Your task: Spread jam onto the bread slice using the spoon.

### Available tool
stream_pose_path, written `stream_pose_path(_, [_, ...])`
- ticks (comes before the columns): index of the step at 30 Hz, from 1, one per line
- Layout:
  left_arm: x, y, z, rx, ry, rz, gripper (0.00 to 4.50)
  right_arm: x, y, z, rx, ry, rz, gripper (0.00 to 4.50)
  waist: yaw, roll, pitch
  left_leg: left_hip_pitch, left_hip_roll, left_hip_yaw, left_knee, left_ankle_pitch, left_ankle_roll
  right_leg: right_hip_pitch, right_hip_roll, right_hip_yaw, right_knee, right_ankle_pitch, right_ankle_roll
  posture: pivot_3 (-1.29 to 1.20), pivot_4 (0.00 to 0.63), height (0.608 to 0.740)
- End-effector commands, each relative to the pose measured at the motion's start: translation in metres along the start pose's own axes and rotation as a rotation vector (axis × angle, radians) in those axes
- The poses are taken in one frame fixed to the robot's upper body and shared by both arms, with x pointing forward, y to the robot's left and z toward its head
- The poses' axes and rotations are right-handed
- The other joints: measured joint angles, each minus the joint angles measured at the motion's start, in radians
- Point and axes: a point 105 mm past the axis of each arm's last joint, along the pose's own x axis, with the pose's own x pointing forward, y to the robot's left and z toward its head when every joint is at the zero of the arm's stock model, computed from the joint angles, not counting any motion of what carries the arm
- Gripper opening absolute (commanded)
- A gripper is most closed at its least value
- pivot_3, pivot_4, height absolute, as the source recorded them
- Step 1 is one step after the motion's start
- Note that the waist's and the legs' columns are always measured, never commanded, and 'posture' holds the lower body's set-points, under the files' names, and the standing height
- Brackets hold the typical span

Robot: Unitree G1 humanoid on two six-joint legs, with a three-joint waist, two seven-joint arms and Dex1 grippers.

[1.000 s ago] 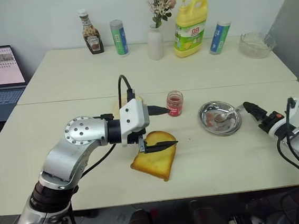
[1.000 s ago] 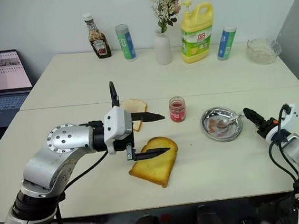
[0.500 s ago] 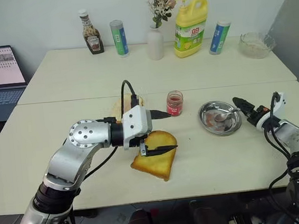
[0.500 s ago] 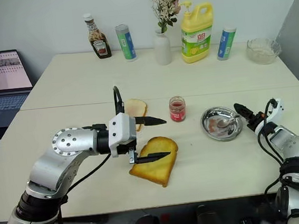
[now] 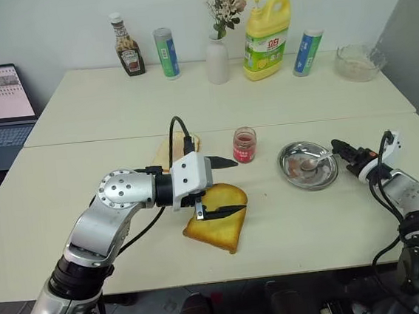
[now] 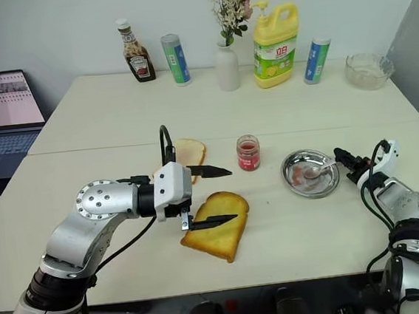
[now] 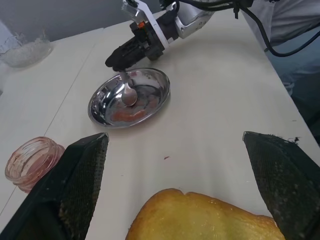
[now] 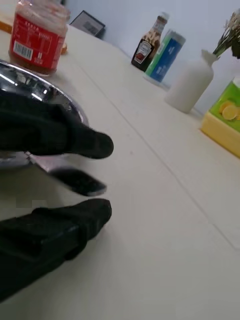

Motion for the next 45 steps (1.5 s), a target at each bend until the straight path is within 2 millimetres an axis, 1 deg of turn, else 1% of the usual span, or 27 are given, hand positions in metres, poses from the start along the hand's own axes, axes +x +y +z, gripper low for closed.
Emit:
stream_pose_path(1, [0.001, 0.000, 0.004, 0.027, -0.019, -0.003, 4.50, 0.000, 0.005, 0.016, -0.001, -0.065, 0.019, 0.09, 0.000, 0.000, 0.000, 0.000, 0.000, 0.000, 0.000, 0.000, 0.000, 0.000, 0.000, 0.000, 0.000, 0.000, 0.000, 0.00, 0.150, 0.740])
stream_pose_path(6, [0.000, 0.001, 0.001, 0.011, -0.020, 0.015, 4.50, -0.002, 0.010, 0.025, -0.010, -0.105, 0.043, 0.04, 0.001, 0.000, 0.000, 0.001, 0.000, 0.000, 0.001, 0.000, 0.000, 0.001, 0.000, 0.000, 0.000, 0.000, 0.000, 0.00, 0.150, 0.740])
stream_pose_path(9, [-0.006, 0.004, -0.002, -0.014, -0.012, 0.052, 4.50, -0.007, 0.023, 0.033, -0.047, -0.123, 0.088, 0.04, 0.001, 0.000, 0.000, 0.000, 0.000, 0.000, 0.000, 0.000, 0.000, 0.001, 0.000, 0.000, 0.000, 0.000, 0.000, 0.00, 0.150, 0.740])
stream_pose_path(11, [-0.012, 0.007, -0.005, -0.032, 0.003, 0.091, 4.50, -0.012, 0.037, 0.036, -0.107, -0.116, 0.130, 0.04, 0.002, 0.001, 0.000, 0.000, 0.000, -0.001, 0.000, 0.000, 0.000, 0.000, 0.000, 0.000, 0.000, 0.000, 0.000, 0.00, 0.150, 0.740])
stream_pose_path(13, [-0.022, 0.013, -0.011, -0.053, 0.027, 0.160, 4.50, -0.019, 0.057, 0.042, -0.173, -0.125, 0.178, 0.04, 0.002, 0.002, 0.001, -0.001, 0.000, -0.001, -0.001, 0.000, 0.000, -0.002, 0.000, 0.000, 0.000, 0.000, 0.000, 0.00, 0.150, 0.740])
stream_pose_path(15, [-0.033, 0.018, -0.020, -0.086, 0.067, 0.228, 4.50, -0.025, 0.082, 0.046, -0.269, -0.125, 0.232, 0.04, 0.000, 0.004, 0.002, -0.002, 0.000, 0.000, -0.001, 0.000, 0.000, -0.003, 0.000, 0.000, 0.001, 0.000, 0.000, 0.00, 0.150, 0.740])
stream_pose_path(17, [-0.043, 0.020, -0.029, -0.117, 0.107, 0.274, 4.50, -0.029, 0.112, 0.045, -0.366, -0.121, 0.291, 0.04, -0.007, 0.005, 0.003, -0.005, 0.001, 0.000, -0.001, 0.000, 0.000, -0.007, 0.000, 0.001, 0.003, 0.000, 0.000, 0.00, 0.150, 0.740])
stream_pose_path(19, [-0.051, 0.020, -0.037, -0.145, 0.141, 0.312, 4.50, -0.028, 0.146, 0.042, -0.473, -0.127, 0.352, 0.04, -0.011, 0.006, 0.003, -0.005, 0.001, 0.000, -0.001, 0.000, 0.000, -0.008, 0.001, 0.000, 0.003, 0.000, 0.000, 0.00, 0.150, 0.740])
stream_pose_path(23, [-0.055, 0.017, -0.045, -0.189, 0.176, 0.324, 4.50, -0.017, 0.204, 0.033, -0.598, -0.154, 0.474, 0.04, -0.019, 0.006, 0.003, -0.006, 0.001, 0.000, 0.000, 0.000, 0.000, -0.008, 0.001, 0.000, 0.003, -0.002, 0.003, 0.00, 0.150, 0.740])
stream_pose_path(26, [-0.054, 0.020, -0.044, -0.207, 0.169, 0.349, 4.50, -0.002, 0.232, 0.022, -0.675, -0.158, 0.533, 0.04, -0.019, 0.006, 0.003, -0.006, 0.001, -0.001, 0.000, 0.000, 0.000, -0.009, 0.001, -0.001, 0.003, -0.002, 0.003, 0.00, 0.150, 0.740])
stream_pose_path(29, [-0.053, 0.025, -0.041, -0.211, 0.151, 0.374, 4.50, 0.014, 0.243, 0.015, -0.757, -0.166, 0.544, 0.04, -0.015, 0.006, 0.003, -0.008, 0.001, -0.001, 0.000, 0.000, 0.000, -0.009, 0.001, -0.001, 0.002, 0.000, 0.000, 0.00, 0.150, 0.740])
stream_pose_path(35, [-0.049, 0.025, -0.033, -0.221, 0.107, 0.373, 4.50, 0.048, 0.247, -0.006, -0.972, -0.165, 0.546, 0.04, -0.007, 0.006, 0.003, -0.010, 0.000, -0.001, 0.001, 0.000, 0.000, -0.011, -0.001, -0.001, 0.001, 0.001, -0.001, 0.00, 0.150, 0.740])
stream_pose_path(39, [-0.049, 0.022, -0.028, -0.225, 0.090, 0.353, 4.50, 0.058, 0.251, -0.013, -1.001, -0.173, 0.575, 0.04, -0.006, 0.006, 0.003, -0.011, 0.001, -0.001, 0.000, 0.000, 0.000, -0.013, -0.001, -0.002, 0.002, 0.001, -0.001, 0.00, 0.150, 0.740])
stream_pose_path(42, [-0.049, 0.024, -0.027, -0.217, 0.093, 0.362, 4.50, 0.062, 0.252, -0.020, -1.015, -0.162, 0.599, 0.04, -0.006, 0.006, 0.003, -0.012, 0.001, -0.002, 0.000, 0.000, 0.000, -0.014, -0.001, -0.002, 0.002, 0.001, -0.001, 0.00, 0.150, 0.740])
stream_pose_path(45, [-0.048, 0.027, -0.025, -0.209, 0.093, 0.368, 4.50, 0.064, 0.257, -0.023, -1.047, -0.165, 0.623, 0.04, -0.006, 0.006, 0.003, -0.012, 0.001, -0.002, 0.001, 0.000, 0.000, -0.014, -0.001, -0.002, 0.003, 0.001, -0.001, 0.00, 0.150, 0.740])
